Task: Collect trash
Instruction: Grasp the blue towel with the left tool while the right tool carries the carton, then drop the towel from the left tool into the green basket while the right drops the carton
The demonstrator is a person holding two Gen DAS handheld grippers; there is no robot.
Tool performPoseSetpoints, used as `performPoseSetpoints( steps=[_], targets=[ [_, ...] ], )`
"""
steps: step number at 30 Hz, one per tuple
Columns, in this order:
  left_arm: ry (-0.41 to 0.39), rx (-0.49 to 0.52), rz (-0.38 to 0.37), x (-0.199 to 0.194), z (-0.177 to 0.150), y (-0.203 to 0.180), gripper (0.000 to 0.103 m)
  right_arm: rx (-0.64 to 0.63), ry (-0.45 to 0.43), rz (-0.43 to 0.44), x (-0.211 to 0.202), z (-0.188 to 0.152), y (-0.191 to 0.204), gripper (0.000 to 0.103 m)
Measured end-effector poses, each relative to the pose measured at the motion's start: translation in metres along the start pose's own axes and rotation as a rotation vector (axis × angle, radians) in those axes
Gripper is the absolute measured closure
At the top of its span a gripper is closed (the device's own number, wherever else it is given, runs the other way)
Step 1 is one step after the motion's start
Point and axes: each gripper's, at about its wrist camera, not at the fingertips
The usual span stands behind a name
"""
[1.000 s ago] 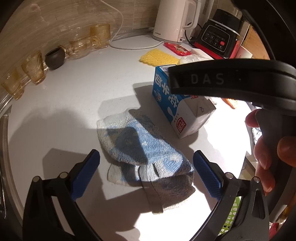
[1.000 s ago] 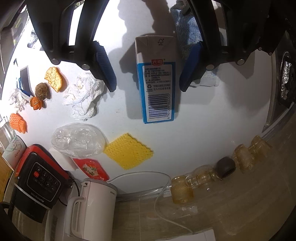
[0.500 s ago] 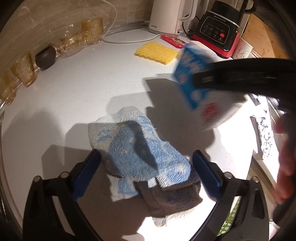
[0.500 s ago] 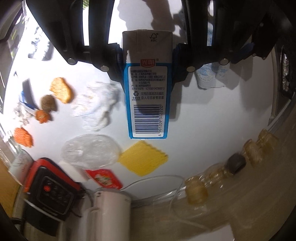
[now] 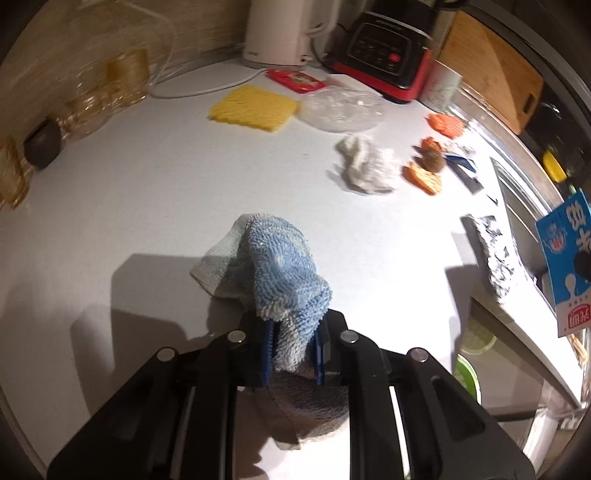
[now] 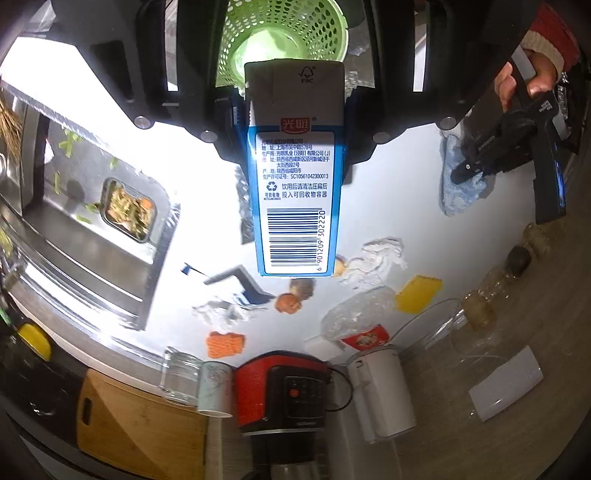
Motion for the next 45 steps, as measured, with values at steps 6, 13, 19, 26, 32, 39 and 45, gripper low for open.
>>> performPoseSetpoints(
  steps=[6, 13, 19, 26, 32, 39, 45],
  targets=[
    [0.008, 0.082, -0.121, -0.04, -0.019, -0.07, 0.087, 0.029, 0.006, -0.029, -0.041, -0.053, -0.046, 0.062],
    [0.053, 0.186, -0.221, -0.065, -0.071, -0.17, 0.087, 0.041, 0.04, -0.023, -0.069, -0.108, -0.094, 0.062],
    [0.138, 0.224, -0.169, -0.033, -0.12, -0.215, 0.085, 0.035, 0.082, -0.009, -0.074, -0.146, -0.124, 0.062],
    [0.191, 0.215, -0.099, -0.013, -0.142, -0.232, 0.063, 0.02, 0.123, 0.021, -0.06, -0.165, -0.137, 0.062],
    [0.111, 0.211, -0.033, -0.041, -0.131, -0.234, 0.032, -0.009, 0.126, 0.055, -0.056, -0.165, -0.138, 0.062],
    [0.022, 0.138, 0.067, -0.082, -0.113, -0.204, 0.018, -0.087, 0.147, 0.114, -0.038, -0.169, -0.119, 0.06],
    [-0.039, 0.043, 0.147, -0.107, -0.102, -0.169, 0.012, -0.16, 0.148, 0.11, -0.027, -0.174, -0.101, 0.023]
  ],
)
Point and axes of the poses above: each gripper's, at about its wrist camera, not at the fingertips, and x roughly the way its jaws point, y to its left, z to its top, and after that the axes turned 3 degrees about x, right-handed
